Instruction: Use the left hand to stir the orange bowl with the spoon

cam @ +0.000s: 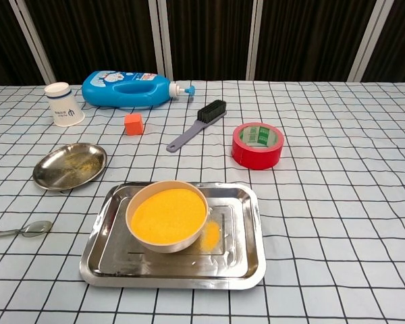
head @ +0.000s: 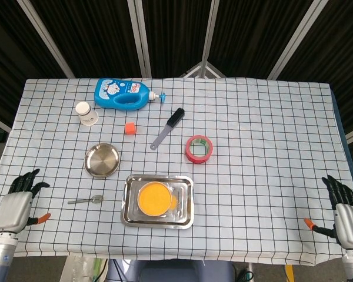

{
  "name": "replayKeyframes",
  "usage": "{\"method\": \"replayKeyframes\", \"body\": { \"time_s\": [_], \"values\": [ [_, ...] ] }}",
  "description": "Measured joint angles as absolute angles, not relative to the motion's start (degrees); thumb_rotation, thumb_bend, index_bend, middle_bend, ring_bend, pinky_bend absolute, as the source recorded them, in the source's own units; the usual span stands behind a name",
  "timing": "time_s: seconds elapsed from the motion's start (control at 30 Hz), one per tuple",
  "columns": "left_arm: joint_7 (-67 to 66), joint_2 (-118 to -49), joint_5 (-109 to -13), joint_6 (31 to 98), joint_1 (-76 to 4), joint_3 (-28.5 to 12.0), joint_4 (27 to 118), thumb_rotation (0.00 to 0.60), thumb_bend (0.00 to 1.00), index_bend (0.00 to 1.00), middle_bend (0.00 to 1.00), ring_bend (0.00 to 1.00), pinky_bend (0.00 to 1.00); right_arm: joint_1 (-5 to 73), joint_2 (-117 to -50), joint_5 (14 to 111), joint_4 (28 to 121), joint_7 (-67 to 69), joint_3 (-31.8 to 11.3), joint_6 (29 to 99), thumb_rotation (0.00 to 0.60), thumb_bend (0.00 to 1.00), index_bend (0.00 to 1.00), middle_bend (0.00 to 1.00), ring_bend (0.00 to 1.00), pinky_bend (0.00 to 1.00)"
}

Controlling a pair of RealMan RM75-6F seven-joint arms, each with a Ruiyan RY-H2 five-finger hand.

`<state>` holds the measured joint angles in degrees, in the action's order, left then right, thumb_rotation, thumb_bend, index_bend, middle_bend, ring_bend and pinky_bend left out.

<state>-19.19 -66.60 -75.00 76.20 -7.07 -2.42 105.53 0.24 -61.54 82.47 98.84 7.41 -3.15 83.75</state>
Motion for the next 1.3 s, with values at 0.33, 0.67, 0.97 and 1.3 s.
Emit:
{"method": "replayKeyframes", "body": {
  "time_s": [0.33, 0.67, 0.97, 1.3],
  "values": [
    [-30.0, -74.1, -64.6, 69.6, -12.9, -4.7, 102.3, 0.600, 0.32, 0.48, 0.00, 0.00, 0.03, 0.2, -61.5, 82.5, 98.8, 7.6, -3.1, 83.8, 0.600, 0.20, 0.00, 0.00, 0.00, 0.00],
    [-35.6, -80.7, -59.2, 69.2, -15.2, -4.8, 98.0, 0.600, 0.38, 0.50, 0.00, 0.00, 0.03, 0.2, -61.4, 82.5, 98.8, 8.0, -3.1, 83.7, 0.600, 0.20, 0.00, 0.00, 0.00, 0.00],
    [-36.7, -83.6, -56.2, 68.6, -16.1, -4.5, 95.1, 0.600, 0.46, 0.50, 0.00, 0.00, 0.03, 0.2, -61.4, 82.5, 98.9, 7.8, -3.1, 83.7, 0.600, 0.20, 0.00, 0.00, 0.00, 0.00],
    [-37.2, -85.2, -54.0, 68.2, -17.2, -4.7, 93.6, 0.600, 0.51, 0.48, 0.00, 0.00, 0.03, 0.2, -61.4, 82.4, 98.9, 7.9, -3.1, 83.7, 0.600, 0.20, 0.00, 0.00, 0.00, 0.00]
  ]
}}
